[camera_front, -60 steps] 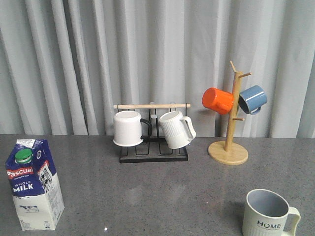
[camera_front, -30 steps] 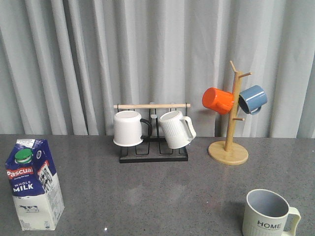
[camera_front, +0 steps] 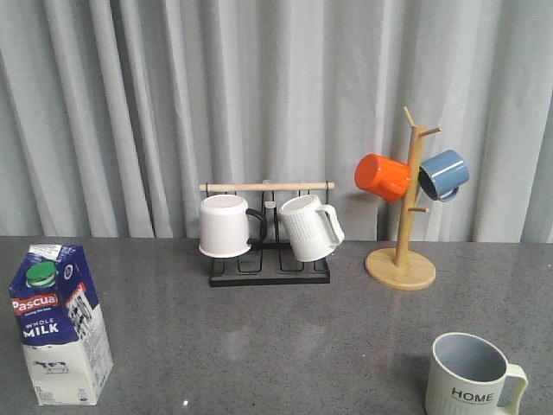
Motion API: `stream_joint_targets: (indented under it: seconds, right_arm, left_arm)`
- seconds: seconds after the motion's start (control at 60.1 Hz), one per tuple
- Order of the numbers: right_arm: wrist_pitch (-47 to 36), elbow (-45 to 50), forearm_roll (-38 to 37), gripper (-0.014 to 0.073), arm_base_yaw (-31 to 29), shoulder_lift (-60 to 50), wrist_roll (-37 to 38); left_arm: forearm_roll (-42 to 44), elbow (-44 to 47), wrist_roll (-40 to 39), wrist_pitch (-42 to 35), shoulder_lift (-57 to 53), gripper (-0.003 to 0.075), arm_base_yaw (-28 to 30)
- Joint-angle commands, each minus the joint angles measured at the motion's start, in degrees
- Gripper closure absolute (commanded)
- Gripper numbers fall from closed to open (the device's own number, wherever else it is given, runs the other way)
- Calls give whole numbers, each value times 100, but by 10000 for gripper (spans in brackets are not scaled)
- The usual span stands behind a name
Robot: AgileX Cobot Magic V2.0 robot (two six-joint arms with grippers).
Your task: Place milk next to cup
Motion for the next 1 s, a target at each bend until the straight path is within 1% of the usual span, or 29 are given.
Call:
stream_joint_targets:
  seconds: [0.0, 0.116, 0.166, 0.3, 0.533, 0.666, 0.982]
  right_arm:
    - [-164, -102, -111, 128, 17, 472, 252]
    - [-299, 139, -184, 128, -30, 1054, 687]
    - [-395, 277, -254, 128, -101, 1268, 756]
    - [-1066, 550, -239, 128, -380, 1618, 991]
    - [-1542, 572, -219, 128, -467, 2098, 956]
    - [-1960, 572, -260, 128, -467, 2430, 942]
    - [-2199, 572, -311, 161, -467, 2743, 939]
  left_arm:
    - [-54, -182, 13, -362, 99, 284, 8]
    - [-54, -182, 13, -356, 99, 284, 8]
    - [-54, -182, 13, -356, 99, 284, 8]
    - [-54, -182, 13, -351, 99, 284, 8]
    - [-54, -182, 13, -351, 99, 284, 8]
    - [-41, -182, 13, -352, 99, 284, 8]
    - [105, -182, 13, -303, 99, 284, 8]
